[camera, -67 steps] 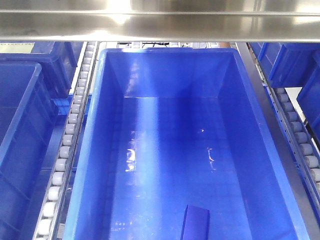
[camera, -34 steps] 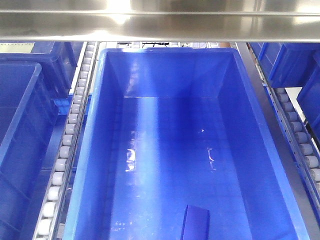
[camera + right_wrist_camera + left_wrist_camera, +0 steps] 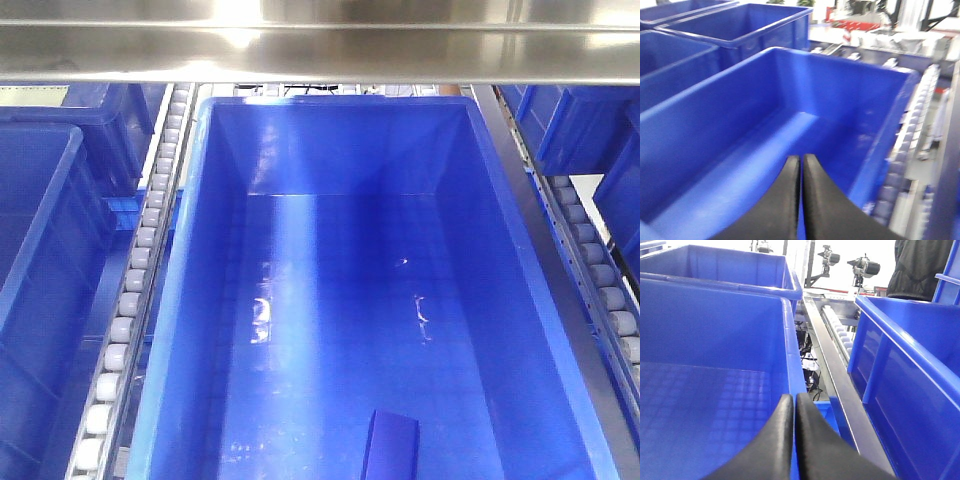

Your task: Pour parts from conveyor to right shelf

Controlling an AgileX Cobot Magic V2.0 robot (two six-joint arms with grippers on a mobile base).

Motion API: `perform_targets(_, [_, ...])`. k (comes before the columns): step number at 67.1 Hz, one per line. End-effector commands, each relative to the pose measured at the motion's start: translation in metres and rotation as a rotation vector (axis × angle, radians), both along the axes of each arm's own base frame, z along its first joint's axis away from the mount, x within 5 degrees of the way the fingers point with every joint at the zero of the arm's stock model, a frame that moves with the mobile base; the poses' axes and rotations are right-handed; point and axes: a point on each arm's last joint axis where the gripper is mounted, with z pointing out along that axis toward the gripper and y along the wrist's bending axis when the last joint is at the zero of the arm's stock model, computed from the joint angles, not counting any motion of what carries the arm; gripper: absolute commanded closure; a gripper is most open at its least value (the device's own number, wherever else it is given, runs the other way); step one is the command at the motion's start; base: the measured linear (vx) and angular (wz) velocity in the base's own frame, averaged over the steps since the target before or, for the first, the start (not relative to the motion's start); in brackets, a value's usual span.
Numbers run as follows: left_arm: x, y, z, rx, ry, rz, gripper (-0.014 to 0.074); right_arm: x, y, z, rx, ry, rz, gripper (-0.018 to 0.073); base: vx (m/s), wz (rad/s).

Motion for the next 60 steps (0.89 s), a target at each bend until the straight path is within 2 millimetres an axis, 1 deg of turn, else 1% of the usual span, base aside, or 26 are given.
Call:
perform_targets(1, [0.000, 0.000, 0.000, -0.016, -0.059, -0.006, 0.0603, 0.001, -0.003, 0.015, 0.001, -0.101, -0.085, 0.0568, 0.00, 0.00])
perform_targets(15, [0.000, 0.000, 0.000, -0.016, -0.059, -0.006, 0.0603, 0.002, -0.014, 0.017, 0.025, -0.113, -0.413, 0.0568, 0.00, 0.00])
perform_targets(19, [0.000, 0.000, 0.000, -0.016, -0.059, -0.006, 0.0603, 0.002, -0.017, 0.017, 0.029, -0.110, -0.487, 0.0568, 0.00, 0.00])
perform_targets(23, [0.000, 0.000, 0.000, -0.016, -0.059, -0.006, 0.0603, 0.004, -0.018, 0.012, 0.034, -0.116, -0.537, 0.0568, 0.00, 0.00])
perform_targets(32, [0.000, 0.000, 0.000, -0.016, -0.059, -0.006, 0.0603, 0.010, -0.019, -0.017, 0.071, -0.169, -0.606, 0.0568, 0.00, 0.00])
perform_targets(36, [0.000, 0.000, 0.000, -0.016, -0.059, -0.006, 0.0603, 0.011, -0.019, -0.031, 0.088, -0.194, -0.609, 0.0568, 0.00, 0.00])
perform_targets(47, [0.000, 0.000, 0.000, -0.016, -0.059, -0.006, 0.0603, 0.014, -0.018, -0.061, 0.112, -0.206, -0.598, 0.0568, 0.00, 0.00])
perform_targets(60, [0.000, 0.000, 0.000, -0.016, -0.059, -0.006, 0.0603, 0.020, -0.018, -0.085, 0.166, -0.221, -0.585, 0.0568, 0.00, 0.00])
